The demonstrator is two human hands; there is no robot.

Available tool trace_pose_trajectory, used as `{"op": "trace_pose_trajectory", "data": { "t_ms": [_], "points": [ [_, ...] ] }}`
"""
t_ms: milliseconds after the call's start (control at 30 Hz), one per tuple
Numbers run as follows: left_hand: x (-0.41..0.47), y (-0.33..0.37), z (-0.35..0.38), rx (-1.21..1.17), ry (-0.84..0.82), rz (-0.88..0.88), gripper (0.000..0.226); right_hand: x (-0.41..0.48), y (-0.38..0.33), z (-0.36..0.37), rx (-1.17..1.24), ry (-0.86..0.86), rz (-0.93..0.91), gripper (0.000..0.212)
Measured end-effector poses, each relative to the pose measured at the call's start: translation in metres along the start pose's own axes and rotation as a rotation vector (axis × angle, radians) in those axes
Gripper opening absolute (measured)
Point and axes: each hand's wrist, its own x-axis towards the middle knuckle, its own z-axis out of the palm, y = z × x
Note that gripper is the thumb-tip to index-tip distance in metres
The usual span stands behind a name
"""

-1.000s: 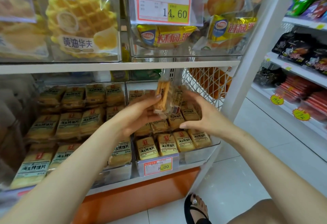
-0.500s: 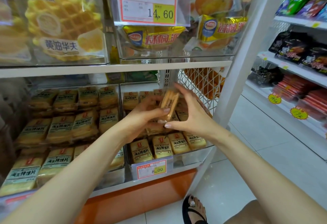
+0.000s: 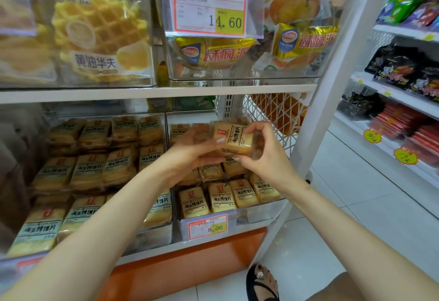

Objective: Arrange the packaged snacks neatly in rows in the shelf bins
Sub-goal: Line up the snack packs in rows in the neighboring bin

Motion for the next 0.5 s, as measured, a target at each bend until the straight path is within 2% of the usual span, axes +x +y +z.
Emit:
{"op": "trace_pose_trajectory", "data": {
  "t_ms": [67,133,233,300,433,500],
  "points": [
    [0.0,-0.001,-0.001,-0.023,0.016,-0.01,0.058,-0.001,-0.002,0.002,-0.046,-0.023,0.0,0.056],
    [0.0,-0.001,-0.003,0.026,0.075,-0.004,0.05,0.0,-0.003,0.0,-0.04,-0.131,0.028,0.058],
    [0.002,0.005,-0.015,0.249,0.186,0.017,0.024,0.002,0.002,-0.008,-0.083,-0.257,0.064,0.058],
    [0.0,0.013,-0.027,0.447,0.189,0.038,0.018,0.006,0.014,-0.011,-0.195,-0.181,0.074,0.057],
    [-0.011,0.018,-0.038,0.985,-0.024,0.007,0.02,0.021,0.04,0.0,-0.389,-0.061,0.061,0.056],
    [-0.013,0.014,-0.035,1.11,-0.024,0.039,0.022,0.028,0.05,0.013,-0.443,-0.043,0.06,0.054]
  ]
}}
